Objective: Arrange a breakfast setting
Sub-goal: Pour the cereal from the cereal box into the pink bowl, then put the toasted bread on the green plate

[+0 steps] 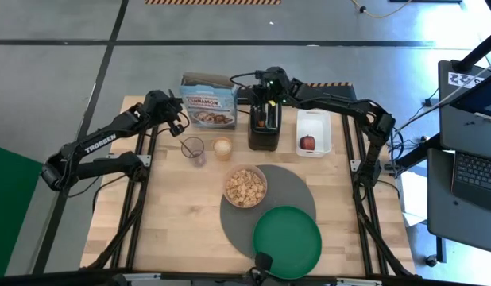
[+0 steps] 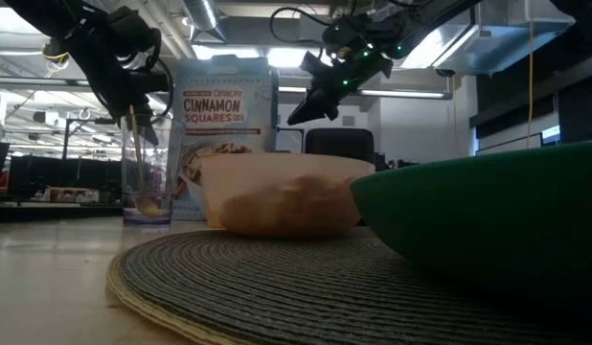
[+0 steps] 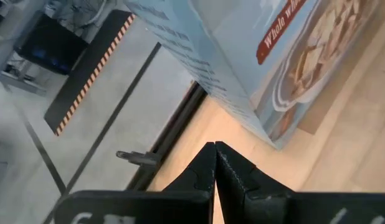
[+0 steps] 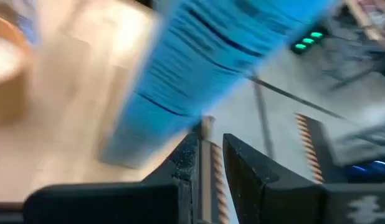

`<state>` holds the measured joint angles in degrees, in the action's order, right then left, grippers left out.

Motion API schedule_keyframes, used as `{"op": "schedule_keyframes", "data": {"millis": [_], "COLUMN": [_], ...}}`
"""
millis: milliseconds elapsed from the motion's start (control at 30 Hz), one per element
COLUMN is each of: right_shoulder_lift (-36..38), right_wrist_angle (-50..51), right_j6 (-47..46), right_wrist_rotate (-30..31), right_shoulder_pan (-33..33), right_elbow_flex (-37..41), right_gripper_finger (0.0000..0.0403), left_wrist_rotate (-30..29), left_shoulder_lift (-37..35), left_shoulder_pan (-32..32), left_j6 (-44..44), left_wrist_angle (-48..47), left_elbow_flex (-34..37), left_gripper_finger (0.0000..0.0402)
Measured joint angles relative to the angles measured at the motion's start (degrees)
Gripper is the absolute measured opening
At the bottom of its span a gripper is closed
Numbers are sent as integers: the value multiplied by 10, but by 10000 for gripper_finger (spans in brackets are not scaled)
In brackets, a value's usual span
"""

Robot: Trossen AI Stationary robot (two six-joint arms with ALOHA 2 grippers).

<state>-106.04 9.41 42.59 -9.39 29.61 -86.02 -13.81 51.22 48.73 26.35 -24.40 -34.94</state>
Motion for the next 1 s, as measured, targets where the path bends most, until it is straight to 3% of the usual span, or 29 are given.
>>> {"op": "schedule_keyframes", "data": {"millis": [67, 167, 400, 633, 767, 1000], "right_shoulder_lift": [-1, -4, -9, -9, -9, 24], "right_wrist_angle": [-1, -19, -57, -114, -109, -24], "right_j6": [-17, -33, -31, -26, -4, 28], "right_wrist_rotate": [-37, -46, 7, 22, 67, 74], "right_shoulder_pan": [0, -7, -15, -14, -14, -15], "right_elbow_flex": [0, 0, 0, 0, 0, 0], "right_gripper_finger": [62, 62, 62, 62, 62, 62], "left_wrist_rotate": [-3, -3, -1, -1, -2, -86], "left_shoulder_lift": [0, 0, 0, 0, 0, -39], "left_shoulder_pan": [0, 0, 0, 0, 0, -11], "left_j6": [8, 5, -3, -3, -5, -27], "left_wrist_angle": [5, 12, 14, 14, 11, -29], "left_elbow_flex": [0, 0, 0, 0, 0, 0], "left_gripper_finger": [0, 0, 0, 0, 0, 0]}}
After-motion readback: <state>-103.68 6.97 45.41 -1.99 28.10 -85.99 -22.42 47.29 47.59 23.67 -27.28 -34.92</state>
